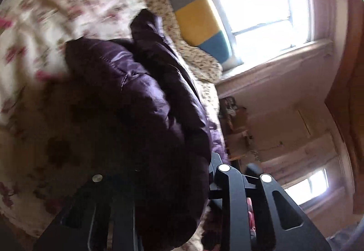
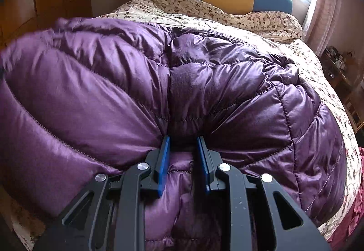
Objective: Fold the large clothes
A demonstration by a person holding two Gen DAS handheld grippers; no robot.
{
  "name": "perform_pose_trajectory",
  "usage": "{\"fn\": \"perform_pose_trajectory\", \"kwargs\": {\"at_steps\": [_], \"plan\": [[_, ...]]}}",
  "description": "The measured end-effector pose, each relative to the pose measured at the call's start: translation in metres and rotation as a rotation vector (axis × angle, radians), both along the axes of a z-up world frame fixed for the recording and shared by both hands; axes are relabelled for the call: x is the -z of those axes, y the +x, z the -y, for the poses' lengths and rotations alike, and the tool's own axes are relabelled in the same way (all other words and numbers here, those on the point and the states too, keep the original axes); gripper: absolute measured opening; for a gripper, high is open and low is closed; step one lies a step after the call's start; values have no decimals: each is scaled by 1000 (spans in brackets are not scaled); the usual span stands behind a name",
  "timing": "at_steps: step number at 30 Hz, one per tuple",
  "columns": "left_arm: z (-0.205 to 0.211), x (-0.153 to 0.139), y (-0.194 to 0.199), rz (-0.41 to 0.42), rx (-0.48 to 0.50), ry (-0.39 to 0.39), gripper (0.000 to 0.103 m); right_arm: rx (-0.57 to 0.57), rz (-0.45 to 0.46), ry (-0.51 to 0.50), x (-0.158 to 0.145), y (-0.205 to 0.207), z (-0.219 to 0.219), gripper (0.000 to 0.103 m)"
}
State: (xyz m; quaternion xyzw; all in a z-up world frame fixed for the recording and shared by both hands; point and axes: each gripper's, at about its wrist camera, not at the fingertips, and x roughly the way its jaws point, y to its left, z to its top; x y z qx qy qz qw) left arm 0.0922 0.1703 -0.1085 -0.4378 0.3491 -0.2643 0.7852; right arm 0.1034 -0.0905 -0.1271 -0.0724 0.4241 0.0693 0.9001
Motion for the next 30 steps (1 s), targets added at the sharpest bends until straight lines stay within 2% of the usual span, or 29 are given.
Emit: {"fn": "perform_pose_trajectory", "kwargs": {"at_steps": [4, 8, 14, 16, 18, 23, 30], "plan": [[25, -31, 10, 56, 58, 15, 26, -10, 20, -7, 7, 1, -2, 23], [66, -61, 29, 105, 133, 48, 24, -17, 17, 6, 7, -2, 0, 23], [115, -88, 47, 132, 206, 103, 24, -31, -21, 47, -8, 1, 12, 23], [121, -92, 50, 132, 209, 119, 24, -32, -29, 62, -16, 0, 19, 28], [124, -94, 51, 128, 209, 132, 24, -25, -15, 59, -28, -5, 28, 40], [137, -98, 62, 113, 208, 177, 24, 49, 21, 17, -52, -17, 61, 44], [174, -94, 78, 84, 238, 268, 24, 242, 20, -38, -69, -23, 129, 47]]}}
